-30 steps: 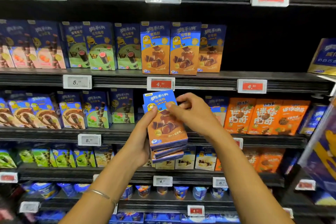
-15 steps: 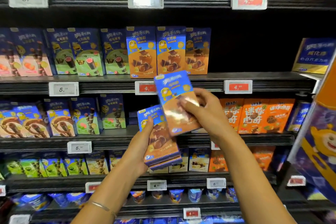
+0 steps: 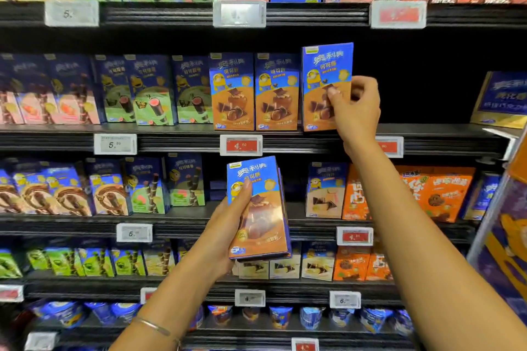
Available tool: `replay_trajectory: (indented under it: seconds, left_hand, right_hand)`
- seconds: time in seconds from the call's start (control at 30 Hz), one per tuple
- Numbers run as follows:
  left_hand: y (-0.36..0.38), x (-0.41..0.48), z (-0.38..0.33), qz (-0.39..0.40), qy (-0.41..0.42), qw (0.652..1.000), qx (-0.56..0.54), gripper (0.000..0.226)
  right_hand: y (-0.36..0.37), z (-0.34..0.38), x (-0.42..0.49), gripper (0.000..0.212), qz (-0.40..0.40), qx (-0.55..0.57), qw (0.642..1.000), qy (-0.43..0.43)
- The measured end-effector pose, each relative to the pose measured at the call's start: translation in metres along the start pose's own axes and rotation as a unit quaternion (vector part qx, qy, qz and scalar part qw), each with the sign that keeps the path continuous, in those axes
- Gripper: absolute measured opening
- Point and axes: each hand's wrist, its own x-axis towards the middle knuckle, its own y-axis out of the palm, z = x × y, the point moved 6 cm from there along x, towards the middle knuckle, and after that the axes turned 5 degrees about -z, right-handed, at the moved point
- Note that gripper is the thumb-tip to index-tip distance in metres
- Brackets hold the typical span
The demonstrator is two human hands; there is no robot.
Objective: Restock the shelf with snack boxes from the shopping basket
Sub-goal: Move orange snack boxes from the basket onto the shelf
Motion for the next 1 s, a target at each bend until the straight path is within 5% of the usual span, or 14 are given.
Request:
replay_trajectory:
  seconds: [0.4, 0.73, 0.83, 1.0]
  left_hand:
    - [0.004, -0.008, -0.047, 0.007, 0.137, 0.990, 0.017, 0.060]
    - [-0.006, 0.013, -0.152, -0.052, 0.288, 0.956, -0.029, 0.047]
    - [-0.007, 0.022, -0.171, -0.031, 0.280, 0.959, -0.040, 0.037]
    - [0.004, 0.035, -0.180, 0.013, 0.242, 0.970, -0.027, 0.061]
  right_hand:
    - [0.017, -0.013, 0.004, 0.045, 0.026, -0.116, 0.992, -0.037]
    - [0.031, -0.013, -0.007, 0.119, 0.104, -0.151, 0.983, -0.001]
    - [0.038, -0.010, -0.009, 0.135, 0.109, -0.155, 0.982, 0.013]
    - [0.046, -0.013, -0.010, 0.140, 0.109, -0.176, 0.978, 0.028]
